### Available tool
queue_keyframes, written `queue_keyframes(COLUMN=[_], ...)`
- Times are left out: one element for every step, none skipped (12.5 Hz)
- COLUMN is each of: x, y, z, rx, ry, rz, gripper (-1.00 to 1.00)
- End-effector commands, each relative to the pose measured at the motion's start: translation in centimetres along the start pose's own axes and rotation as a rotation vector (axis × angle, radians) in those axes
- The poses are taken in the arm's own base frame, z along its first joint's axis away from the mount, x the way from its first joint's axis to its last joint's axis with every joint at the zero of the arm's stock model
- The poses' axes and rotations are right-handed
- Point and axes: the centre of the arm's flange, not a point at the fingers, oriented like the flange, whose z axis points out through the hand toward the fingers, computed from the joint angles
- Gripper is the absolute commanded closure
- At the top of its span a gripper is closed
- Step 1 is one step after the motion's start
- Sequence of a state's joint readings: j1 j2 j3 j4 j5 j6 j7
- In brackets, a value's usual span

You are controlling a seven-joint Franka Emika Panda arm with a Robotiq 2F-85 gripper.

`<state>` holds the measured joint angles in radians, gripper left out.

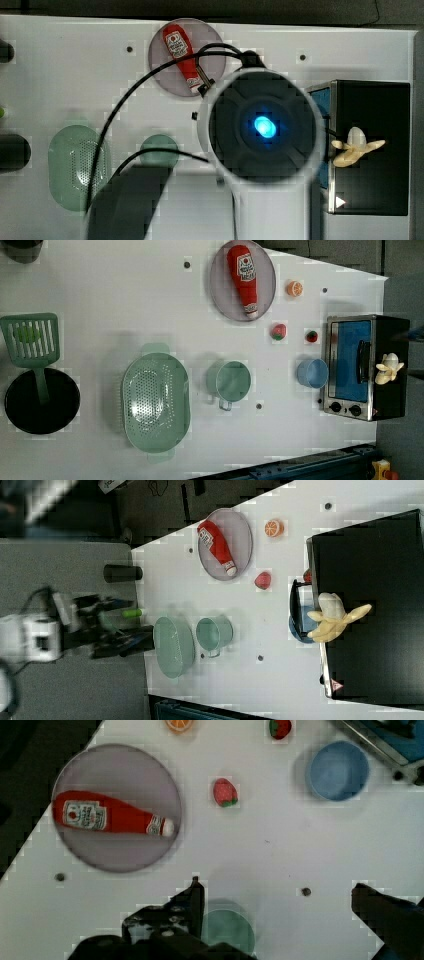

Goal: Pick banana from oven and place on table.

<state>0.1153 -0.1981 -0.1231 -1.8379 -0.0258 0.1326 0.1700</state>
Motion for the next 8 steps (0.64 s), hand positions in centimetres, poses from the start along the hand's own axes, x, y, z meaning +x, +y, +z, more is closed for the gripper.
queue_keyframes(x=[1.4,1.3,1.2,1.3,1.3,1.4,1.4,1.5], y=[0.0,0.2,0.3,0.2,0.2,0.1,0.0,-0.1], z=[-0.6,-1.3,-1.4,-1.2,-1.0,-0.7,-0.4,-0.2], rx=[-0.065,-0.073,-0.075,-0.075,-0.08,-0.085,-0.089,-0.093], ry=[-0.02,-0.026,-0.027,-0.027,-0.03,-0.033,-0.035,-0.037], rz=[0.01,0.01,0.011,0.011,0.011,0.011,0.011,0.011], gripper=[-1.0,-1.0,-1.0,-1.0,-1.0,-1.0,-1.0,-1.0])
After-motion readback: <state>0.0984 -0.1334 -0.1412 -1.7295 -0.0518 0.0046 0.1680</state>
